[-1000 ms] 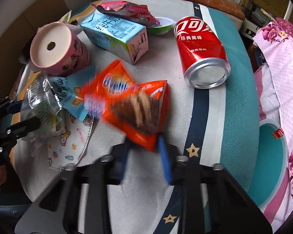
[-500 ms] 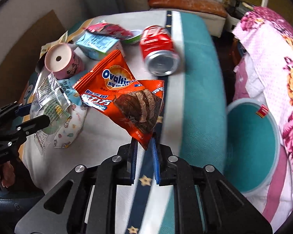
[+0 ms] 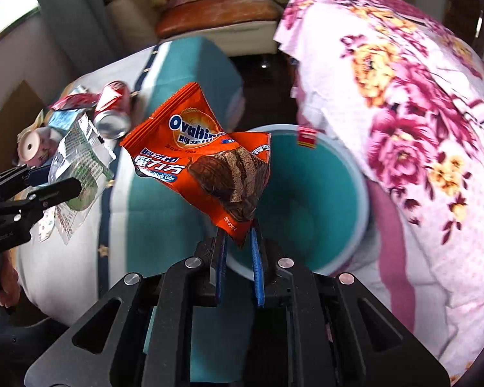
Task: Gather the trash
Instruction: 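Carry both items over the teal bin and open both tools to drop them, then move both tools back over the trash on the bed, then grasp the white-blue medicine box with the left tool, then grasp the pink paper cup by its rim with the right tool, then carry the box and cup over the teal bin and open both tools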
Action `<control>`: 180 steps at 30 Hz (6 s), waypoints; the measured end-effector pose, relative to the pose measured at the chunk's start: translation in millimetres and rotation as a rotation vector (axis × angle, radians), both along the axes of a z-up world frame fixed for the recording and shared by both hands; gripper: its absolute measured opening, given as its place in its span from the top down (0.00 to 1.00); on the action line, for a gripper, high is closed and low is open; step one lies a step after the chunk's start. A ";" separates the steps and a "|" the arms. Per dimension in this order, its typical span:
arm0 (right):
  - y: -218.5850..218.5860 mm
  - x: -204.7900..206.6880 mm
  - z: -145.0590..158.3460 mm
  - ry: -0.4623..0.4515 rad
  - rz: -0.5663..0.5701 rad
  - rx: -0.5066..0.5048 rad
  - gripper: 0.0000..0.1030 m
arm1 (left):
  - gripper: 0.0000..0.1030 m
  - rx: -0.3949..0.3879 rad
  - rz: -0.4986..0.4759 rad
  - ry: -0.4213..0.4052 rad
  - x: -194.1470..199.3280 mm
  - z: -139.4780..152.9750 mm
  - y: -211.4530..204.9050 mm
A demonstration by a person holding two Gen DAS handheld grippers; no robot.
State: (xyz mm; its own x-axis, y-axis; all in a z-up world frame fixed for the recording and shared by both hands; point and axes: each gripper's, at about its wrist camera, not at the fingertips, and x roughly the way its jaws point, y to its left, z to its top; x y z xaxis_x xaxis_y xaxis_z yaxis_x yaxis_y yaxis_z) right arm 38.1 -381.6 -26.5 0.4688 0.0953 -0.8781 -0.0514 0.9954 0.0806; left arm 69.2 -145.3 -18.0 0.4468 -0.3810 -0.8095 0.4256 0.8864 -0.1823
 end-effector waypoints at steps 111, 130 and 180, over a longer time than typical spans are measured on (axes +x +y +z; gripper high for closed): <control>237.1 7.9 -22.5 0.161 0.304 -0.111 0.19 | 0.49 0.104 0.093 0.036 -48.6 -56.7 202.2; 319.5 46.3 4.1 0.072 0.501 -0.118 0.19 | 0.52 -0.094 0.282 0.020 -68.2 -23.9 266.0; 145.0 17.9 34.8 -0.064 0.249 -0.007 0.47 | 0.52 -0.048 0.126 -0.007 -52.5 13.4 123.9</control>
State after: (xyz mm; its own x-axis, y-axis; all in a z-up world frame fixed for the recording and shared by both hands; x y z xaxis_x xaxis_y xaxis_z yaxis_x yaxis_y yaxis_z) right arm 56.0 -236.5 8.3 0.4866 0.2086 -0.8484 -0.3001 0.9519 0.0619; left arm 16.7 -21.4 -4.6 0.4987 -0.3598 -0.7886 0.3131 0.9231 -0.2233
